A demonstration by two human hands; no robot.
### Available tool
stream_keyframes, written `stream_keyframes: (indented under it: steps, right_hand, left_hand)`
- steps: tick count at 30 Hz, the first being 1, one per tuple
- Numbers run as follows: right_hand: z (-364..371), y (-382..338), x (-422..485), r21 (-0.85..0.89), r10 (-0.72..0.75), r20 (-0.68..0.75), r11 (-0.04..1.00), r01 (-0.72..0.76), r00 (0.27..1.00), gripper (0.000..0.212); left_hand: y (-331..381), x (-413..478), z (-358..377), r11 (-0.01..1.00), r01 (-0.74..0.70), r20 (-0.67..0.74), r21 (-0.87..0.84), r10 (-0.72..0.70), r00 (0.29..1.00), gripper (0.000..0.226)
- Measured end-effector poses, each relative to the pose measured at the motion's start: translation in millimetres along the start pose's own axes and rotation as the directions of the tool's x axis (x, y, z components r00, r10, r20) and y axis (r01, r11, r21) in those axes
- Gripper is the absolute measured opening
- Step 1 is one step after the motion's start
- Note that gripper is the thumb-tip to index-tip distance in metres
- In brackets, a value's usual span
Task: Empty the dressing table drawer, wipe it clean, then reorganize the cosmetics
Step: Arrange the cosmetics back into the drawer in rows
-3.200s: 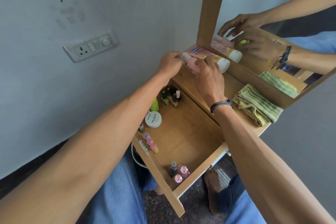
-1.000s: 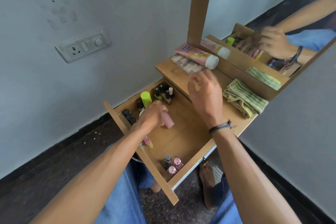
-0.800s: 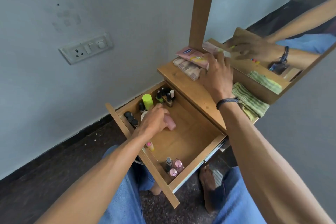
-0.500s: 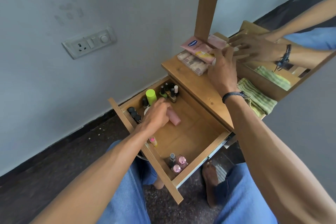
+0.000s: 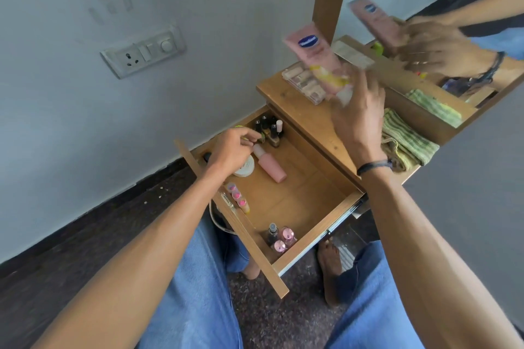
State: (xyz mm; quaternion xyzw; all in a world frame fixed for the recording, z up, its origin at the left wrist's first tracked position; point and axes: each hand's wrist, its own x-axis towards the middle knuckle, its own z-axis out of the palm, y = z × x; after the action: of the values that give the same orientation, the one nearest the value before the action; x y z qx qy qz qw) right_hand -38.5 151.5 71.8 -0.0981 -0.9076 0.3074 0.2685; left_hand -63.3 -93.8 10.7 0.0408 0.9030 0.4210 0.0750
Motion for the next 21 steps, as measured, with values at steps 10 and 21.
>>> stream_keyframes:
  steps: [10, 21]
  right_hand:
    - [-18.1, -14.0, -151.7, -0.208, 0.062, 0.438, 0.978, 0.034, 0.897, 0.063]
    - [13.6, 1.6, -159.8, -0.255, 0.081, 0.667, 0.959, 0.126, 0.741, 0.075]
  left_hand:
    - [-11.7, -27.9, -10.5, 0.992, 0.077, -0.012, -0.105, -0.079, 0.997, 0.045]
    - [-5.7, -47.5, -11.0, 0.873, -0.071, 0.237, 0.483, -0.052, 0.970, 0.034]
